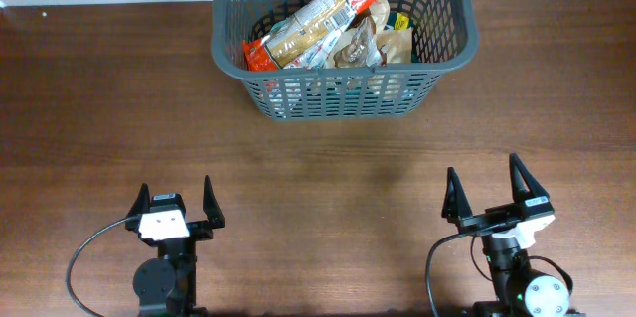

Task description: Pack container

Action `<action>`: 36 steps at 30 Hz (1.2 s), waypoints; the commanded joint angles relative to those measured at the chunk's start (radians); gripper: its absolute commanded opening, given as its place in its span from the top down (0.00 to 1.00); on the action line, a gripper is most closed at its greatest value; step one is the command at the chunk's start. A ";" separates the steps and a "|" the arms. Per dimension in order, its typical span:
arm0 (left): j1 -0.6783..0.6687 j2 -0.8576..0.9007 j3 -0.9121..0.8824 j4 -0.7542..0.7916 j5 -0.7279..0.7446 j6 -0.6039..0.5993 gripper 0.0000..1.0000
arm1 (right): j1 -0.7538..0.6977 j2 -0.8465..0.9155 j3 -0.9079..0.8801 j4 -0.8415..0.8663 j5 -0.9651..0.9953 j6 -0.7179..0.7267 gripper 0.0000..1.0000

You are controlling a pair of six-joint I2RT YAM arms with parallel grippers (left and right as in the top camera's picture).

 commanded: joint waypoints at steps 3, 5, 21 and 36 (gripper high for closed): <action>-0.003 -0.010 -0.007 0.000 0.011 -0.013 0.01 | 0.009 -0.012 -0.011 0.014 0.036 0.002 0.01; -0.003 -0.010 -0.007 0.000 0.011 -0.013 0.01 | 0.009 -0.012 -0.011 0.000 0.036 -0.017 0.01; -0.003 -0.010 -0.007 0.000 0.011 -0.013 0.01 | 0.009 -0.012 -0.011 -0.321 0.034 -0.009 0.01; -0.003 -0.010 -0.007 0.000 0.011 -0.013 0.01 | 0.009 -0.012 -0.011 -0.353 0.032 -0.009 0.01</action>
